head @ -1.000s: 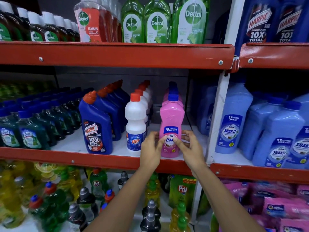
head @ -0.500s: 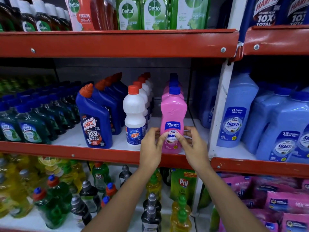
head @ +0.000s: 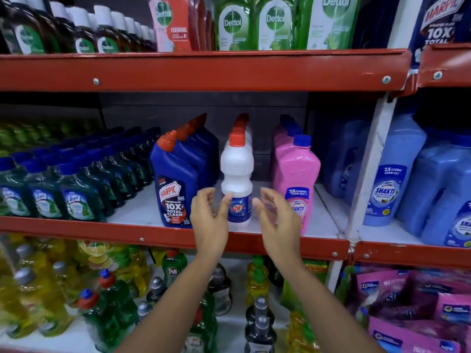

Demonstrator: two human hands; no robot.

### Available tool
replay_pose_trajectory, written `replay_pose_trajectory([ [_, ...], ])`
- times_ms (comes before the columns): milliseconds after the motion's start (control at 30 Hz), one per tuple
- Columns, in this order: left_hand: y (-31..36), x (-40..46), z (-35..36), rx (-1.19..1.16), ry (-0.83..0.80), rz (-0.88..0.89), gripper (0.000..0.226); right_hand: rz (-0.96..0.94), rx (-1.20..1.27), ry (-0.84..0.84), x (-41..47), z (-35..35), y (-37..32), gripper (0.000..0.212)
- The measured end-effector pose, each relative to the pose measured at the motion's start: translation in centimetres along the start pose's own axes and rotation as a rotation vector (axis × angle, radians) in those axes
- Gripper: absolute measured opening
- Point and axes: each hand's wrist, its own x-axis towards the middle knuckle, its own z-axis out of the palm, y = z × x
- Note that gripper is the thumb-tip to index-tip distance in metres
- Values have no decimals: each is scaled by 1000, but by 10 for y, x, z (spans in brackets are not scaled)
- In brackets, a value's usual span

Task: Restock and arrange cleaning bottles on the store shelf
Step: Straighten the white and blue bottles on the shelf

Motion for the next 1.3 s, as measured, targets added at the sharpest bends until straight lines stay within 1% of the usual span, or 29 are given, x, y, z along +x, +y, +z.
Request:
replay_pose_trajectory([
  [67,-5,5,-1,19,-76,-30,40,112,52,-84,6,15,2,35],
  [133,-9,10,0,-1,-150,-73,45,229,72,-111,14,26,6,37],
  [200,-9,14,0,-49,-199,-113,40,303,70,-123,20,32,11,35],
  [333,-8,16,-1,-86,-226,-103,30,352,92,-104,23,37,11,41],
  [633,-12,17,-19,-107,-315,-69,32,347,33,-42,6,39,0,38],
  [767,-10,15,-25,-100,-342,-50,32,334,11,-32,2,40,-5,38],
  [833,-7,14,-28,-109,-354,-44,34,348,-4,-21,-1,42,-9,42],
  [900,-6,13,-34,-109,-347,-37,37,301,-92,87,-8,46,-15,44],
  [967,-6,14,-47,-112,-285,-1,34,134,-140,241,-20,53,-25,33],
  [1000,-7,14,-56,-113,-227,36,30,58,-131,274,-25,60,-31,27],
  [1033,-10,16,-66,-107,-159,83,25,9,-108,268,-29,67,-37,22],
  [1100,-18,21,-86,-58,-24,168,19,-20,-55,192,-35,86,-41,19],
  [1167,-31,30,-101,11,56,177,26,19,-29,87,-36,104,-42,25],
  [1233,-46,40,-110,62,33,120,41,84,-35,-10,-34,120,-40,35],
  [1300,-56,49,-116,81,-70,63,55,133,-77,-64,-30,131,-37,46],
])
